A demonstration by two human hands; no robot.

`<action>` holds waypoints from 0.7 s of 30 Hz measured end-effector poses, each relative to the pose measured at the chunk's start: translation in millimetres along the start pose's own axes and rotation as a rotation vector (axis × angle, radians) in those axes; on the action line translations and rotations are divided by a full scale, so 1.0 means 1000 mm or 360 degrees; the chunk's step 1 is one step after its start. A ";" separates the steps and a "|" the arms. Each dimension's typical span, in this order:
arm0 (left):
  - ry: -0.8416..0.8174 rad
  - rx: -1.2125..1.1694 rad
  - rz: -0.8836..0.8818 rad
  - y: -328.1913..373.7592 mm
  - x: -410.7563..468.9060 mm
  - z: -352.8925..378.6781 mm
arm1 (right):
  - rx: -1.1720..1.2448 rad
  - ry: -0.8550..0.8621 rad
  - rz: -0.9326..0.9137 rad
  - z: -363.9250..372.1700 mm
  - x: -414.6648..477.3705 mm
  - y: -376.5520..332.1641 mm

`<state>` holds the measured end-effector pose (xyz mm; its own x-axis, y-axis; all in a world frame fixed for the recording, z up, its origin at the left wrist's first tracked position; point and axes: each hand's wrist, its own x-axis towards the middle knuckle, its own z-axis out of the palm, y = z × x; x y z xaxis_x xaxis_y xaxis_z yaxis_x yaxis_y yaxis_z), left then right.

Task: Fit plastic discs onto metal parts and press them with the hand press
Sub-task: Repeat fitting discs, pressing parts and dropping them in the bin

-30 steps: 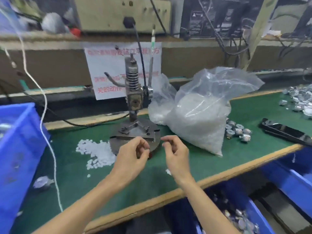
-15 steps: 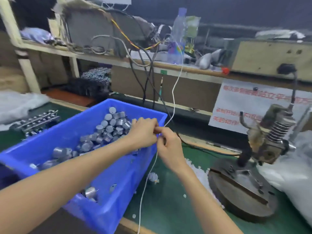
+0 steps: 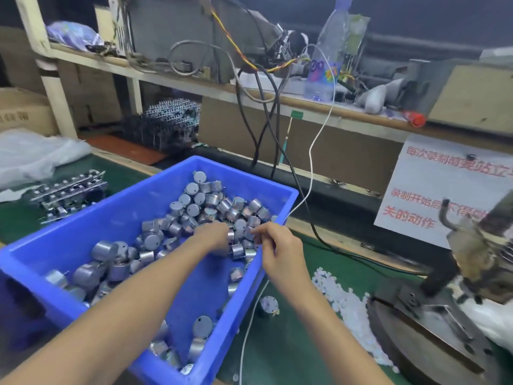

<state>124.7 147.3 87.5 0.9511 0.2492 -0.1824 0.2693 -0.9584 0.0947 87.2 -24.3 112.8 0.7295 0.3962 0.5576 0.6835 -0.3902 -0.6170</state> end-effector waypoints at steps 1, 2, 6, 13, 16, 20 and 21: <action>0.0006 -0.0183 -0.0039 -0.001 -0.002 -0.010 | 0.0022 0.0005 0.0006 0.000 -0.001 0.000; 0.0018 -0.0450 -0.0084 -0.002 -0.003 -0.021 | 0.0049 -0.0001 0.0023 -0.001 -0.001 0.000; 0.0025 -0.1278 -0.0020 0.023 -0.024 -0.056 | 0.0236 -0.0028 0.0166 -0.008 0.001 0.001; 0.0536 -0.0976 0.0239 0.087 -0.068 -0.076 | 0.0311 0.0221 0.0327 -0.037 -0.018 0.017; 0.0509 -0.0830 0.0432 0.132 -0.083 -0.068 | 0.0305 0.0383 0.0348 -0.055 -0.026 0.022; 0.0052 -0.0819 0.0552 0.179 -0.088 -0.044 | 0.0272 0.0443 0.0600 -0.088 -0.058 0.050; -0.0167 -0.0853 0.0578 0.185 -0.088 -0.037 | 0.0248 0.0392 0.0679 -0.094 -0.071 0.060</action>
<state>96.5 -47.2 156.9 0.9832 -0.1179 -0.1392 -0.0020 -0.7700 0.6381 78.7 -154.0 88.6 0.9400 0.0142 0.3410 0.3254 -0.3383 -0.8830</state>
